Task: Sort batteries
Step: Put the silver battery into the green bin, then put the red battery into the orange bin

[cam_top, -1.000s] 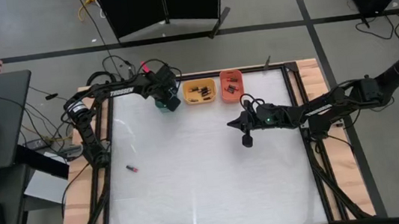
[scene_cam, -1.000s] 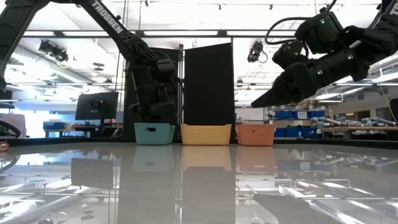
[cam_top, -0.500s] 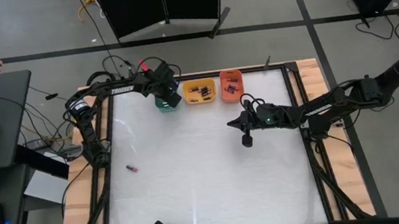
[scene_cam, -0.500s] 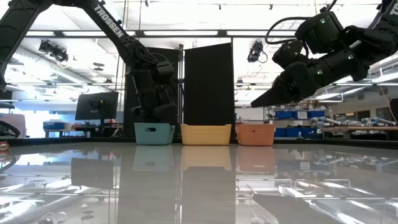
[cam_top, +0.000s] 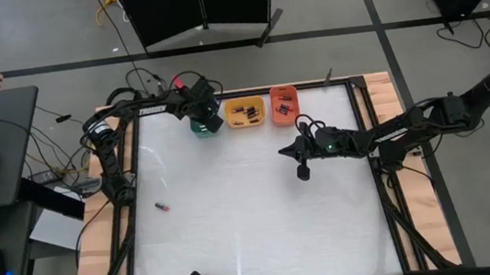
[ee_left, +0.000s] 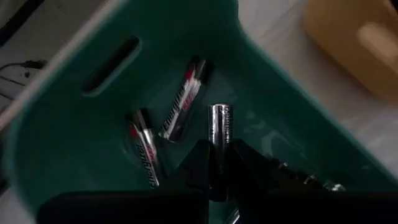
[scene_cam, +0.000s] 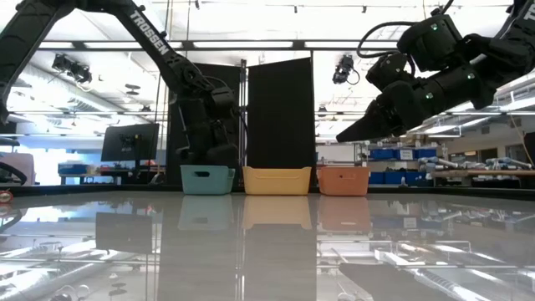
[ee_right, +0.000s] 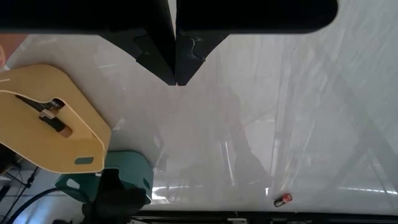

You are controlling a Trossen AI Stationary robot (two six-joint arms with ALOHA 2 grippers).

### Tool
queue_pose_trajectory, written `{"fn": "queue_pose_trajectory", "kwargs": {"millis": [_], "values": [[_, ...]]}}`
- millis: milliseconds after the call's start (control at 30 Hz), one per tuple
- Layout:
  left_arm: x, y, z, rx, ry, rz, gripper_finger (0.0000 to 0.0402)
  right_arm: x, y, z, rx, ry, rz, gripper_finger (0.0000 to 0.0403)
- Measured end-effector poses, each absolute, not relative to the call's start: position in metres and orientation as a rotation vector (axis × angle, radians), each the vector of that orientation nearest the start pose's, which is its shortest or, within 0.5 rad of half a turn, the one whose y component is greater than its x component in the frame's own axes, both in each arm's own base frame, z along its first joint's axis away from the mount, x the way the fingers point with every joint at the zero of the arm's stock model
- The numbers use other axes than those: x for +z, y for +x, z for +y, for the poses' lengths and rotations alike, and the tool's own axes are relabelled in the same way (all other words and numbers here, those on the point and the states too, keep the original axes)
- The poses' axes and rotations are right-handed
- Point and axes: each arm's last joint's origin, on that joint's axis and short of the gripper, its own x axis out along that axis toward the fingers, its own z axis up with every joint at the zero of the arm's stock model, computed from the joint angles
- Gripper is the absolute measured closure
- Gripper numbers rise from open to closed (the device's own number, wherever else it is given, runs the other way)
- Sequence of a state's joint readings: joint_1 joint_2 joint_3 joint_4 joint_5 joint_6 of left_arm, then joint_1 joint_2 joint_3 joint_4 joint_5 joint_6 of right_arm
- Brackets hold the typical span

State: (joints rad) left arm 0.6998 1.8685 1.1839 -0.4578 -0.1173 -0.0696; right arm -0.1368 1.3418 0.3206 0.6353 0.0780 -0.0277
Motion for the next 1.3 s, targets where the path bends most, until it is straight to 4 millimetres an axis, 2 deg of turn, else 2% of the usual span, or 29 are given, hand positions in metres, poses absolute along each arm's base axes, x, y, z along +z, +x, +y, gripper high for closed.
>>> {"fn": "queue_pose_trajectory", "kwargs": {"millis": [167, 400, 533, 667, 867, 1000, 1133, 1300], "values": [[0.150, 0.279, 0.239, 0.763, -0.410, 1.117, 0.0356, 0.147, 0.226, -0.033, -0.207, -0.016, 0.389, 0.0394], [0.150, 0.280, 0.240, 0.755, -0.392, 1.110, 0.0354, 0.147, 0.226, -0.033, -0.207, -0.016, 0.389, 0.0394], [0.153, 0.282, 0.241, 0.745, -0.375, 1.112, 0.0306, 0.148, 0.227, -0.034, -0.209, -0.017, 0.370, 0.0390], [0.166, 0.287, 0.245, 0.723, -0.328, 1.130, 0.0268, 0.149, 0.227, -0.034, -0.210, -0.017, 0.368, 0.0378], [0.198, 0.299, 0.247, 0.671, -0.198, 1.181, 0.0270, 0.149, 0.227, -0.034, -0.211, -0.028, 0.369, 0.0368], [0.224, 0.307, 0.231, 0.674, 0.004, 1.206, 0.0315, 0.151, 0.227, -0.036, -0.265, -0.075, 0.352, 0.0380], [0.242, 0.306, 0.208, 0.641, 0.065, 1.161, 0.0386, 0.155, 0.230, -0.036, -0.252, -0.110, 0.296, 0.0393], [0.250, 0.294, 0.166, 0.562, 0.111, 1.060, 0.0392, 0.151, 0.238, -0.033, -0.128, -0.087, 0.228, 0.0396]]}}
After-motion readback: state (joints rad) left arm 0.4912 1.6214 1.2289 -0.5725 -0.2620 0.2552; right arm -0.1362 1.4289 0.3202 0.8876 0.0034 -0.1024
